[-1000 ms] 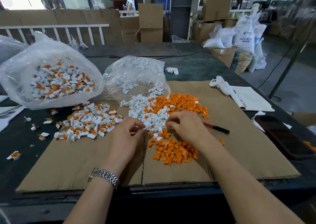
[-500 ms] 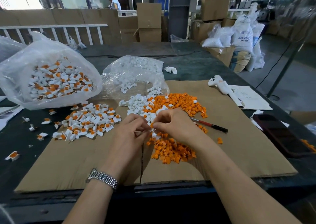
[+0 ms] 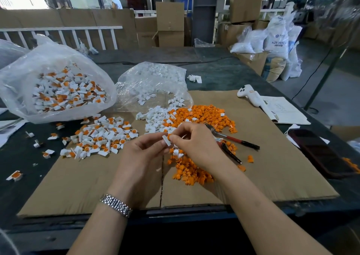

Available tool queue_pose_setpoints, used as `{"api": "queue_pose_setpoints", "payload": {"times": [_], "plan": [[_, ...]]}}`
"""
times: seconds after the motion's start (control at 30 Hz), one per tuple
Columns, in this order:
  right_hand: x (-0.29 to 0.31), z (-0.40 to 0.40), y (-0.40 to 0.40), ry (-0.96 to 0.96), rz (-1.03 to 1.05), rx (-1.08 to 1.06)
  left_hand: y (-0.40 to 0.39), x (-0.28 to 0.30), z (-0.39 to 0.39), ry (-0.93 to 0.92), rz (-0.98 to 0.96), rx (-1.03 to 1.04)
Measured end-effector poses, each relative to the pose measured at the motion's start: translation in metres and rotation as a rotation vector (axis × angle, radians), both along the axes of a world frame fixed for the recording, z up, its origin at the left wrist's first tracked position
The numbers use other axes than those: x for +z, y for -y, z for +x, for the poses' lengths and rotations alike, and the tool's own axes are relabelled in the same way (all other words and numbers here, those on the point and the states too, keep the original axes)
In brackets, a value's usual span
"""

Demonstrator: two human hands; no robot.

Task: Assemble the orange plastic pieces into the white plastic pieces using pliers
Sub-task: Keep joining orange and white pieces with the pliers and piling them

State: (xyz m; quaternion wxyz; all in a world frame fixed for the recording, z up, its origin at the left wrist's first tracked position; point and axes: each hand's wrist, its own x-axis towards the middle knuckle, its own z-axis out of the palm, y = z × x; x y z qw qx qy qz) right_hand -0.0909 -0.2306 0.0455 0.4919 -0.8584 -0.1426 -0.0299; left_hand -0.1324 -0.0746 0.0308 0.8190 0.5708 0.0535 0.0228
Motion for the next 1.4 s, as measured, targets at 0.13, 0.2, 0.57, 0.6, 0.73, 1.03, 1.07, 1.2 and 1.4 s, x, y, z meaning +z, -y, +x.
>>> {"api": "queue_pose_setpoints", "payload": {"times": [0.13, 0.2, 0.57, 0.6, 0.73, 1.03, 1.07, 1.2, 1.4], "plan": [[0.006, -0.002, 0.003, -0.03, 0.048, 0.049, -0.002, 0.0, 0.001, 0.006, -0.139, -0.028], [0.011, -0.002, 0.011, -0.044, 0.053, 0.129, -0.004, -0.002, 0.002, -0.052, -0.287, -0.086], [0.011, -0.005, 0.015, 0.074, -0.03, 0.216, -0.012, -0.012, 0.016, -0.118, -0.334, -0.15], [0.009, -0.006, 0.014, 0.071, -0.032, 0.21, -0.013, -0.013, 0.017, -0.14, -0.342, -0.14], [0.004, -0.008, 0.008, 0.154, -0.118, 0.183, -0.017, -0.015, 0.019, -0.227, -0.355, -0.146], [-0.003, -0.01, 0.001, 0.242, -0.249, 0.083, -0.014, -0.016, 0.021, -0.279, -0.333, -0.055], [-0.003, -0.01, 0.001, 0.241, -0.239, 0.073, -0.013, -0.016, 0.02, -0.268, -0.331, -0.056], [-0.002, -0.008, 0.004, 0.218, -0.226, 0.06, -0.01, -0.015, 0.017, -0.218, -0.357, -0.05], [0.001, -0.006, 0.005, 0.056, 0.184, -0.02, -0.007, -0.016, 0.013, -0.14, -0.335, -0.036]]}}
